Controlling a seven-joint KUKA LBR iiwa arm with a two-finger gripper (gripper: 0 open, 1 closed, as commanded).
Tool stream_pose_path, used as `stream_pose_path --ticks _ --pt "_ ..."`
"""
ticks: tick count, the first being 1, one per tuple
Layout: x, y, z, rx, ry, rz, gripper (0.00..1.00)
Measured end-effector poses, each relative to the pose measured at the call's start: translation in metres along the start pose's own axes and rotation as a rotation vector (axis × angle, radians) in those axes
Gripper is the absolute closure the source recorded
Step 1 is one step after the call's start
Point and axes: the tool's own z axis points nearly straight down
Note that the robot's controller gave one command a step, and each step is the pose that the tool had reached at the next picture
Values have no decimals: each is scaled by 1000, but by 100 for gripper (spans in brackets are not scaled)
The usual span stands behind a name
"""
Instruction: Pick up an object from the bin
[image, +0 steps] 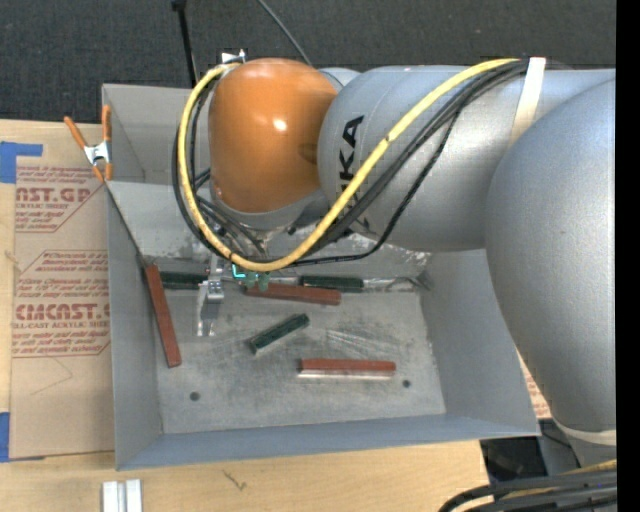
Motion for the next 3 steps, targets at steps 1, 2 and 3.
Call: stream_pose_path --ticks 1,2,3 --pt "-2 -1 -4 -1 -7 2 0" --pt "1 -16 12 -5 -16 -101 0" --pt "11 -48 73 1 -12 -294 0"
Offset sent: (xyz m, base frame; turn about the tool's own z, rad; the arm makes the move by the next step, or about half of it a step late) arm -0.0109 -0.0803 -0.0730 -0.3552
